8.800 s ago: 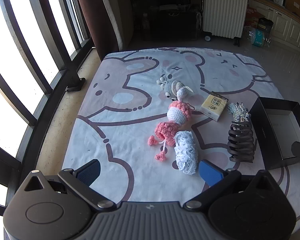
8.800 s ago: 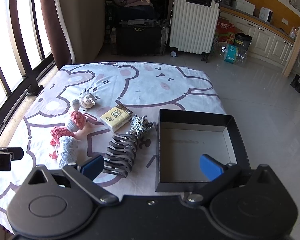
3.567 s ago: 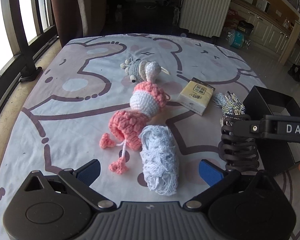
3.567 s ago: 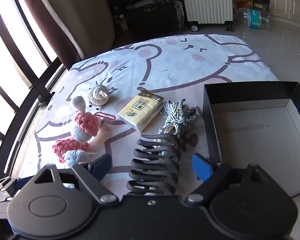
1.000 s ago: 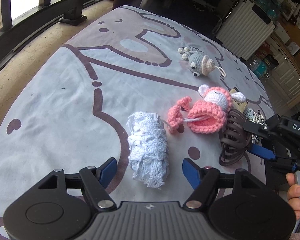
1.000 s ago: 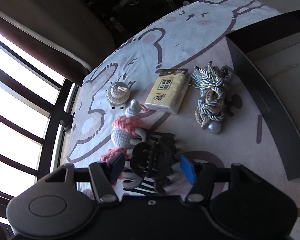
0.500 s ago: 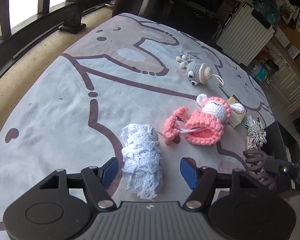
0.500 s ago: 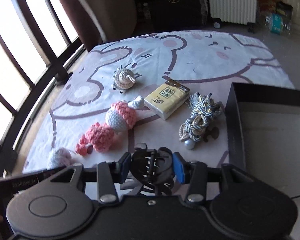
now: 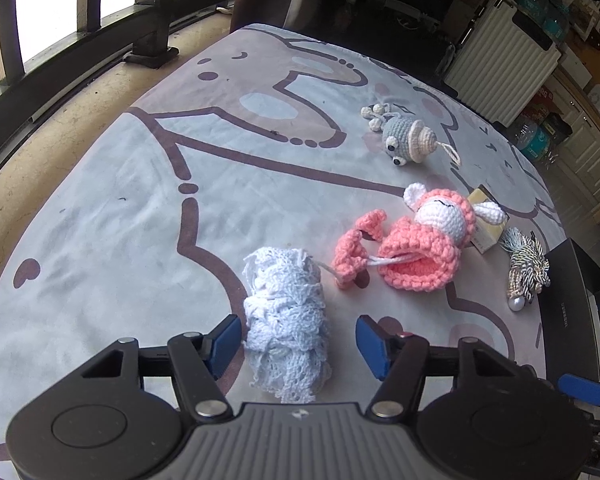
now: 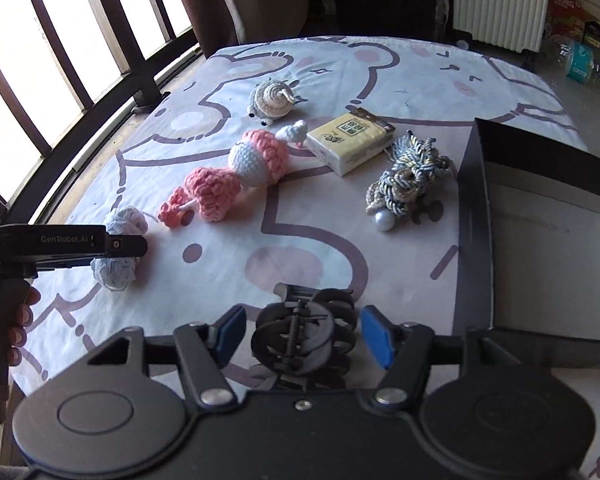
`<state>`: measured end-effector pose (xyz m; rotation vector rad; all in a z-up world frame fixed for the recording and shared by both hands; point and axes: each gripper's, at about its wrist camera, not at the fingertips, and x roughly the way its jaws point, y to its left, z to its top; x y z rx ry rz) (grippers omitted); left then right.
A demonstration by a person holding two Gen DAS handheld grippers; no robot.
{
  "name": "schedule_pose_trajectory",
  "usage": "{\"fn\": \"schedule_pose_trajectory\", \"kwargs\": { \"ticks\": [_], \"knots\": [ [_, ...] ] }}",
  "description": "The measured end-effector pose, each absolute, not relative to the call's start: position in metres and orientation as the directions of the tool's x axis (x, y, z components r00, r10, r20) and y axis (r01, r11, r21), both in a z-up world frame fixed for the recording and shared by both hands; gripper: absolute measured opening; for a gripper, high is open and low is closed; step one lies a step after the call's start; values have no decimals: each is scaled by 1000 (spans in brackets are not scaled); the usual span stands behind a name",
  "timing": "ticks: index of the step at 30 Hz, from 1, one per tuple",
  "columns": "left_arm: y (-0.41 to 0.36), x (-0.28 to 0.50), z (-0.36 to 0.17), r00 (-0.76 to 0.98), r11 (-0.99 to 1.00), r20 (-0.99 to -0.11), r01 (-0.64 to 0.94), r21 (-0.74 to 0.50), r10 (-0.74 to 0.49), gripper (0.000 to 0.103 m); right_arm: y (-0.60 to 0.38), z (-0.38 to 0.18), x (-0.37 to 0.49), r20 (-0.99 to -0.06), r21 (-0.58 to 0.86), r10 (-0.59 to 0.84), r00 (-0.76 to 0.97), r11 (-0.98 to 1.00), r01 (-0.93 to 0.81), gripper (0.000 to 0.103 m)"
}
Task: Organize objects
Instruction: 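Close the right gripper on the black claw clip and lift it, then close the left gripper around the light-blue crochet roll and lift it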
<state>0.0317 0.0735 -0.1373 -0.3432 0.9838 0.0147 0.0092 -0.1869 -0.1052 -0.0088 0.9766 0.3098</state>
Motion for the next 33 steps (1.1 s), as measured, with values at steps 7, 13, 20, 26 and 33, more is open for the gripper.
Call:
{"fn": "schedule_pose_trajectory", "kwargs": {
  "ticks": [7,13,20,26,33],
  "knots": [
    [70,32,-138,550,948,-824,-167,-269,-137,63,-197,-103,2,-793,144,217,569,975,-171,95],
    [70,32,-138,543,950,-829,-168,-263,-133,63,-191,-112,-2,-805,100,158,572,986,-132,103],
    [70,32,-138,543,955,-831,-162,-247,-123,63,-170,-116,-8,-795,54,148,589,983,-175,103],
    [70,32,-138,542,955,-831,-163,-247,-122,62,-164,-116,-13,-769,15,107,631,989,-148,102],
    [70,32,-137,541,955,-832,-168,-246,-120,59,-169,-120,-6,-825,98,132,549,991,-91,64]
  ]
}}
